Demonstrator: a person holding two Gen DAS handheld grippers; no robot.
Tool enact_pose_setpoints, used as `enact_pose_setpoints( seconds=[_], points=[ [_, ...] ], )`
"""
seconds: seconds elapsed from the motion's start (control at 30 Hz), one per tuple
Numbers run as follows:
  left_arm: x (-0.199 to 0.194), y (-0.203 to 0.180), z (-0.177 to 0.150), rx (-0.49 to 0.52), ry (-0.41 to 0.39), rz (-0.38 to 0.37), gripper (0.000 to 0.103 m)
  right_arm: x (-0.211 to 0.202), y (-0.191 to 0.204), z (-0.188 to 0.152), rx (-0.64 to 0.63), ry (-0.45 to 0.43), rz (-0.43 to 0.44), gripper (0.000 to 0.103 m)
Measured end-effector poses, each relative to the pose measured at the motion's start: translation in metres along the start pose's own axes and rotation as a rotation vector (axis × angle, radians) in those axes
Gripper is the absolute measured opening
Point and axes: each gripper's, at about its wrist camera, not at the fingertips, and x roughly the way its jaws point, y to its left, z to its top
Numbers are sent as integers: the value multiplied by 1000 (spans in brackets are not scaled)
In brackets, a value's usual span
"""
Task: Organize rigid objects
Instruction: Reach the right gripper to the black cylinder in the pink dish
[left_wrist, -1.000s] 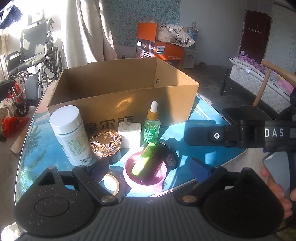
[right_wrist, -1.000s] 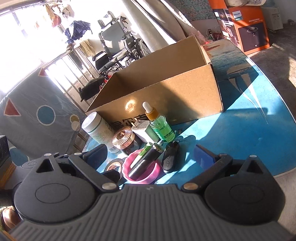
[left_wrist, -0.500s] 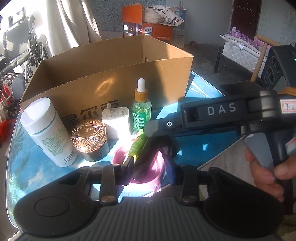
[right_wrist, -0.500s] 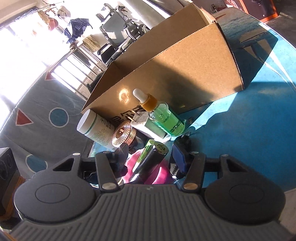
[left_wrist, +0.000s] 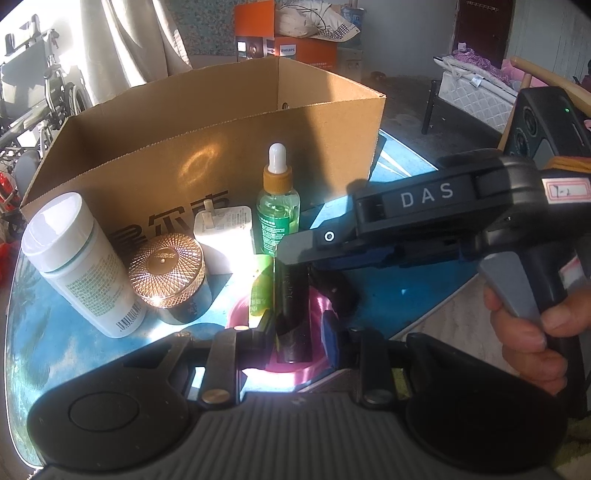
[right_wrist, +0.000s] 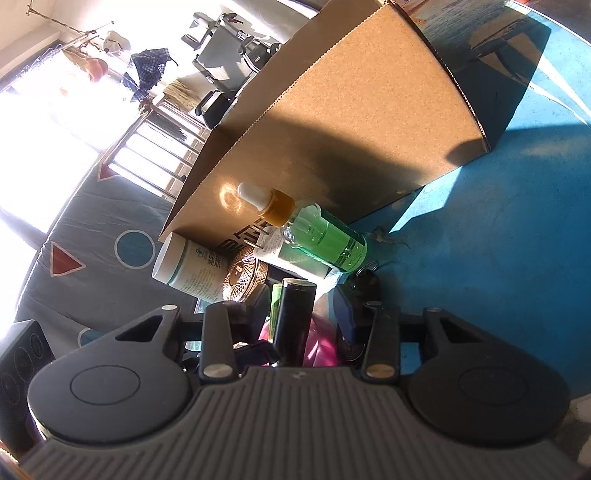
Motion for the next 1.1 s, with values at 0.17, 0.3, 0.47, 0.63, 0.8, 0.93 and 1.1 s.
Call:
enact_pose_setpoints(
  seconds=[0.17,0.3,0.47,0.63,0.8,0.93,1.1],
  points=[
    [4,-1,2,10,10,9,28,0,0,-1,-11,10,0,38],
    [10,-1,3,9,22,6,28,4,2,-1,-17,18,6,38],
    [14,-1,2,23,27,11,26,11,4,-2,-25,31,6,38],
    [17,0,2,25,34,11,26,17,6,-5,-33,45,2,38],
    [19,-1,2,32,25,18,25,20,7,-4,-43,44,4,37],
    [18,-6,-2,52,6,48,23,19,10,-5,-73,27,-11,26],
    [18,-11,-5,66,-11,64,23,18,17,-7,-111,12,-23,26]
  ],
)
